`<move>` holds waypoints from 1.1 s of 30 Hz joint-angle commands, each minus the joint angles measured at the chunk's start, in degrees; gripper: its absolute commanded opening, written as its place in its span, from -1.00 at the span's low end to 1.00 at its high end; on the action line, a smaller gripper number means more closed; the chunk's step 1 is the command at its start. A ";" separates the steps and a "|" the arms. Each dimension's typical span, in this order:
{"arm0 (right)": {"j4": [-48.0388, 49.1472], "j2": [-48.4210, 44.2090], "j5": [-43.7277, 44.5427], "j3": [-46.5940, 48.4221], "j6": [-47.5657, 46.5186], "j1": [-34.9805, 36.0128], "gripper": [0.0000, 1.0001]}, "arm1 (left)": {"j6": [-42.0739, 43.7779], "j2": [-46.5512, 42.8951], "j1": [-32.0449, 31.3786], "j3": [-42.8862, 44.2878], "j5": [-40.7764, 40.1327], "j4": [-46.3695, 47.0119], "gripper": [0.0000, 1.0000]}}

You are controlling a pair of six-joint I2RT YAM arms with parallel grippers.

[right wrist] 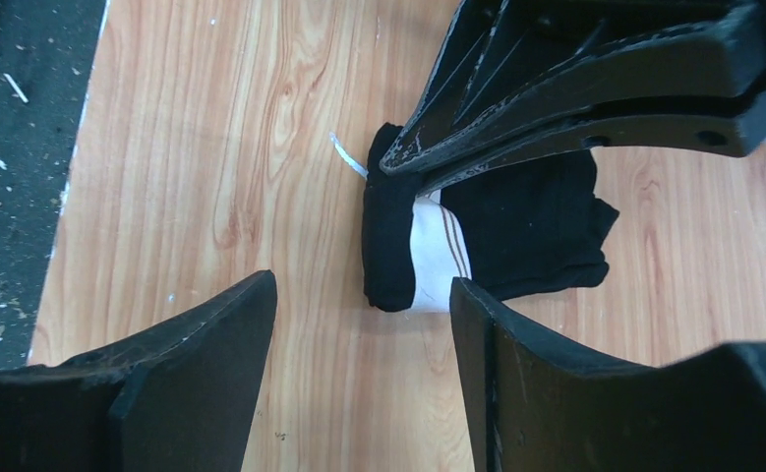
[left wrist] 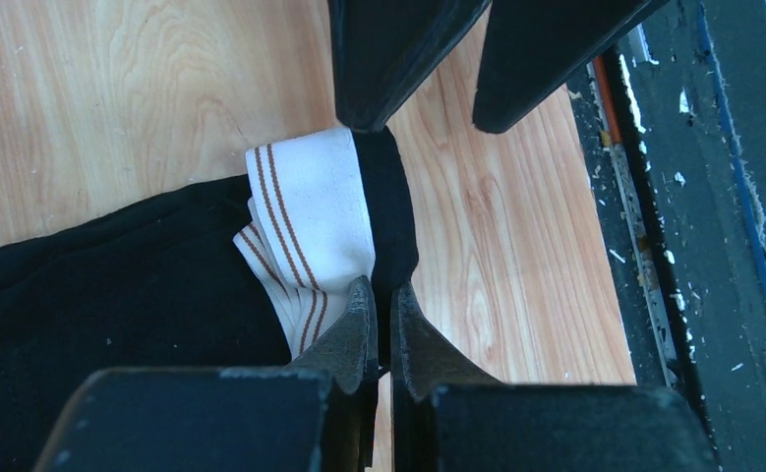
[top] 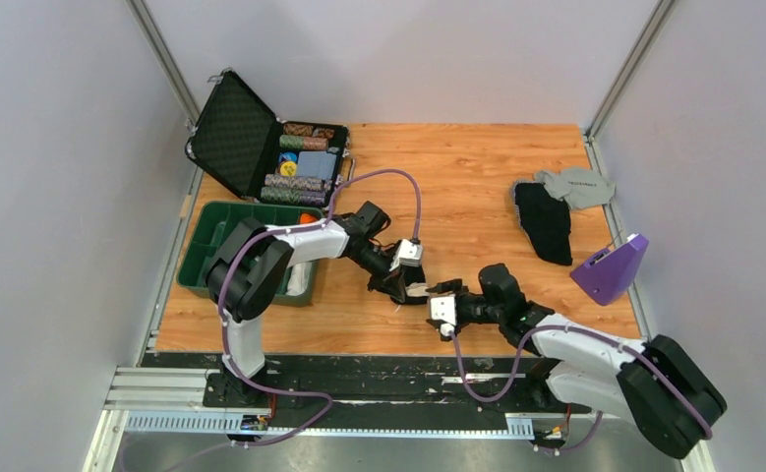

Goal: Roll the underwear
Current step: Roll the underwear to the center of the board.

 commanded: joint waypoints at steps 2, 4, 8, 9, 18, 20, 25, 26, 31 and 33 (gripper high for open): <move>8.05 6.73 -0.86 3.72 -2.83 0.38 0.24 | -2.46 2.04 1.24 0.59 2.29 -3.22 -1.00; 9.79 9.31 -0.44 4.25 -3.14 0.39 0.21 | -1.76 2.00 1.74 0.50 2.71 -3.22 -1.00; 13.50 13.96 0.41 5.30 -4.23 0.38 0.18 | -1.89 2.26 2.20 0.37 3.47 -2.78 -1.00; 13.39 15.12 0.27 5.93 -4.40 0.39 0.15 | -2.22 2.41 2.27 0.42 4.07 -2.46 -1.00; 7.98 21.06 -0.77 9.65 -9.20 0.31 -0.24 | -6.53 3.81 3.98 -1.22 6.92 0.93 -1.00; 6.84 22.02 -0.85 10.29 -9.62 0.30 -0.26 | -6.66 3.83 4.52 -1.47 7.13 1.30 -1.00; 7.56 26.14 0.06 11.68 -10.80 0.25 -0.20 | -6.31 3.47 5.72 -1.90 7.32 1.36 -1.00; 8.43 27.19 0.60 12.06 -10.77 0.25 -0.19 | -6.27 3.45 5.87 -1.93 7.38 1.19 -1.00; 0.55 30.38 1.55 18.53 -10.50 -0.89 -0.87 | -9.10 2.48 6.49 -2.48 7.37 1.12 -1.00; -6.48 28.97 -1.26 21.46 -10.72 -2.87 -0.99 | -13.75 0.85 6.81 -4.04 7.15 2.97 -1.00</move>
